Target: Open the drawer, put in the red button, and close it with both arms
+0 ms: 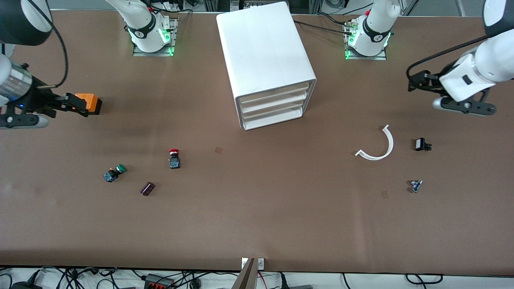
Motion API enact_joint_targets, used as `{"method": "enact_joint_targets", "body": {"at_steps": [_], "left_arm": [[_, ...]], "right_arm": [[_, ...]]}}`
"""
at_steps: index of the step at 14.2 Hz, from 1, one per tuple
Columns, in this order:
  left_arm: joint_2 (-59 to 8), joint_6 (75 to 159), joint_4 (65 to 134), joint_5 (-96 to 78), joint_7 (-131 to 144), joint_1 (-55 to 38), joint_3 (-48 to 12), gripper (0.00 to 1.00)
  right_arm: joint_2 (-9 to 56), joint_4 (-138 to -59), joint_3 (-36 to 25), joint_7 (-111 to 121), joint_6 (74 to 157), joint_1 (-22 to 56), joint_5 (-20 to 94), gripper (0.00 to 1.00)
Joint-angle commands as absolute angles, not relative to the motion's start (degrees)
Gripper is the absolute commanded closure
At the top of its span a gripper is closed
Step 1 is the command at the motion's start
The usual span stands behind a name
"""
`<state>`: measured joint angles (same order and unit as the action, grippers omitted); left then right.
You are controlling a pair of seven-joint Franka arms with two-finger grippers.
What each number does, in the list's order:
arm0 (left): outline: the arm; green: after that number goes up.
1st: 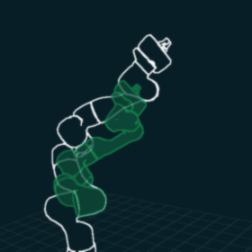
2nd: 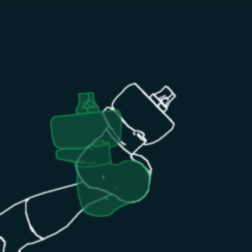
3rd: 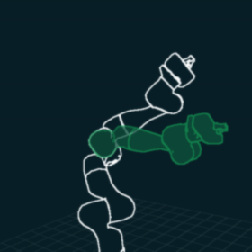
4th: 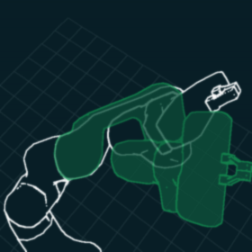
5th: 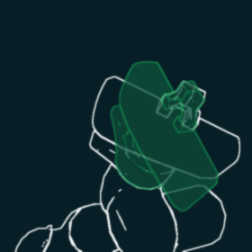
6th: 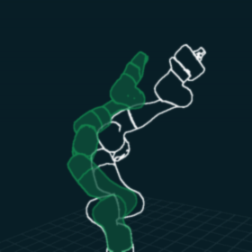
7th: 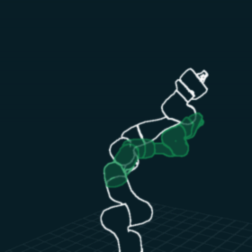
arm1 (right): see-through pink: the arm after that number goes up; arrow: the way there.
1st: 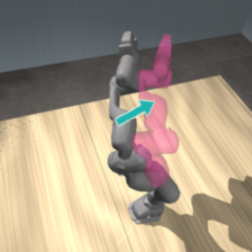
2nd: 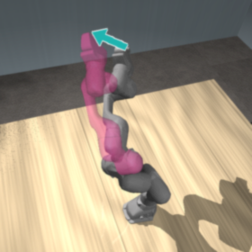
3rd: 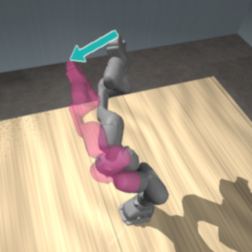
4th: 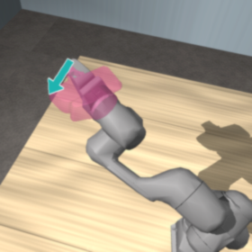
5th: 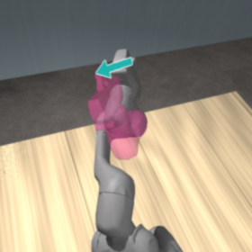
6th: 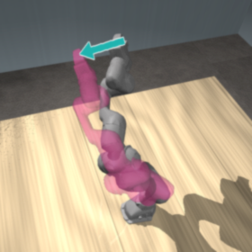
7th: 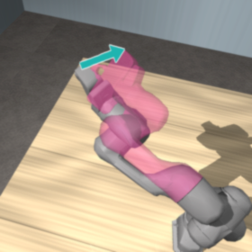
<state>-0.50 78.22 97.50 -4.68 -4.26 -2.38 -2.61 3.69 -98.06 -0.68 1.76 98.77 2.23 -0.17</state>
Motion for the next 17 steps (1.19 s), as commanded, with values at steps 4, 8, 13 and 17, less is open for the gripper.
{"method": "enact_joint_targets", "body": {"at_steps": [4,8,13,17], "left_arm": [[-7.54,71.19,96.15,-18.42,-4.48,-7.03,-3.34,0.0],[-12.82,77.65,98.25,-26.54,-8.68,-8.16,-3.95,0.0],[-21.59,89.38,100.99,-42.07,-21.59,-8.61,-6.15,0.0],[-26.37,100.35,106.5,-55.24,-35.05,-8.61,-7.82,0.0]], "right_arm": [[8.95,-96.68,-0.7,1.23,99.4,6.49,0.35,0.0],[17.21,-91.15,-0.7,1.67,99.58,8.0,0.44,0.0],[25.65,-85.62,-0.62,2.02,99.75,10.36,0.35,0.0],[31.9,-84.99,-0.7,1.14,107.04,12.57,0.61,0.0]]}}
